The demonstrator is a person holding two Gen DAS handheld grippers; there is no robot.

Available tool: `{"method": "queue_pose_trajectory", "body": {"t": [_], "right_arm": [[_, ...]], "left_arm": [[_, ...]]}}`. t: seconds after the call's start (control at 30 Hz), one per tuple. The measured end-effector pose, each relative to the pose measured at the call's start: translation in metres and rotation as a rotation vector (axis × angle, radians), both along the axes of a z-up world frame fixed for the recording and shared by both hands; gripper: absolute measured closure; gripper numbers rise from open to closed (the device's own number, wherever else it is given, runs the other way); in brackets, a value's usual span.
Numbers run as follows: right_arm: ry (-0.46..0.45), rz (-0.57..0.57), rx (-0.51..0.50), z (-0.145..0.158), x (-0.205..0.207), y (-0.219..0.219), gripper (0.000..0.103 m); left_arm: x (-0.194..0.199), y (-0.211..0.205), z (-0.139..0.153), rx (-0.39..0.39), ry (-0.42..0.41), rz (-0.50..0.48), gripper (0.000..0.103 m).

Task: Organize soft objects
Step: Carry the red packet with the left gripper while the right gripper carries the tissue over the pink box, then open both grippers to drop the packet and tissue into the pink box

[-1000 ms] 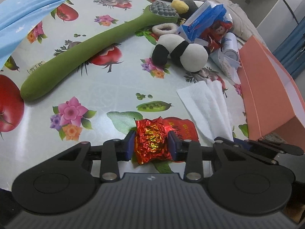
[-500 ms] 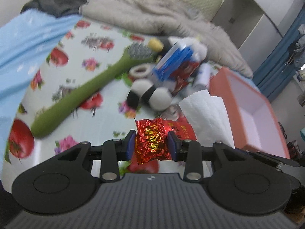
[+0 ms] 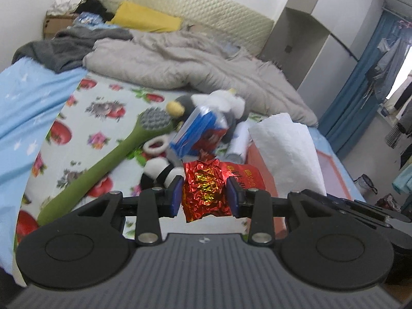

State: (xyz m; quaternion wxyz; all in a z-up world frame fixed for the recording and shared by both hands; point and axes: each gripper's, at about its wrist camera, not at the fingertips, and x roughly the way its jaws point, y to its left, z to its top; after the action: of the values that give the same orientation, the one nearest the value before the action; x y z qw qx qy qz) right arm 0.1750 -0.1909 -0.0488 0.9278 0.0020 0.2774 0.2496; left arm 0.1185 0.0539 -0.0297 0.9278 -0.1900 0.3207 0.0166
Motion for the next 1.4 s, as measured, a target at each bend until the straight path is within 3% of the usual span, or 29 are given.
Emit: {"method": "queue_pose_trajectory", "body": {"t": [0.3, 0.63, 0.9, 1.17, 1.4], "right_arm": [[-0.094, -0.09, 0.007, 0.026, 0.008, -0.039, 0.095], [-0.064, -0.211, 0.017, 0.007, 0.029, -0.086, 0.095], [0.009, -0.307, 0.009, -0.019, 0.061, -0.124, 0.095], [0.089, -0.36, 0.019, -0.05, 0.094, -0.156, 0.094], [0.184, -0.362, -0.028, -0.085, 0.123, -0.168, 0.094]], "left_arm": [[0.024, -0.038, 0.031, 0.012, -0.061, -0.075, 0.062], [0.078, -0.091, 0.029, 0.021, -0.052, -0.206, 0.062], [0.138, -0.141, 0.003, 0.044, 0.034, -0.304, 0.062], [0.2, -0.187, -0.023, 0.104, 0.131, -0.383, 0.062], [0.241, -0.215, -0.058, 0.107, 0.254, -0.432, 0.061]]}}
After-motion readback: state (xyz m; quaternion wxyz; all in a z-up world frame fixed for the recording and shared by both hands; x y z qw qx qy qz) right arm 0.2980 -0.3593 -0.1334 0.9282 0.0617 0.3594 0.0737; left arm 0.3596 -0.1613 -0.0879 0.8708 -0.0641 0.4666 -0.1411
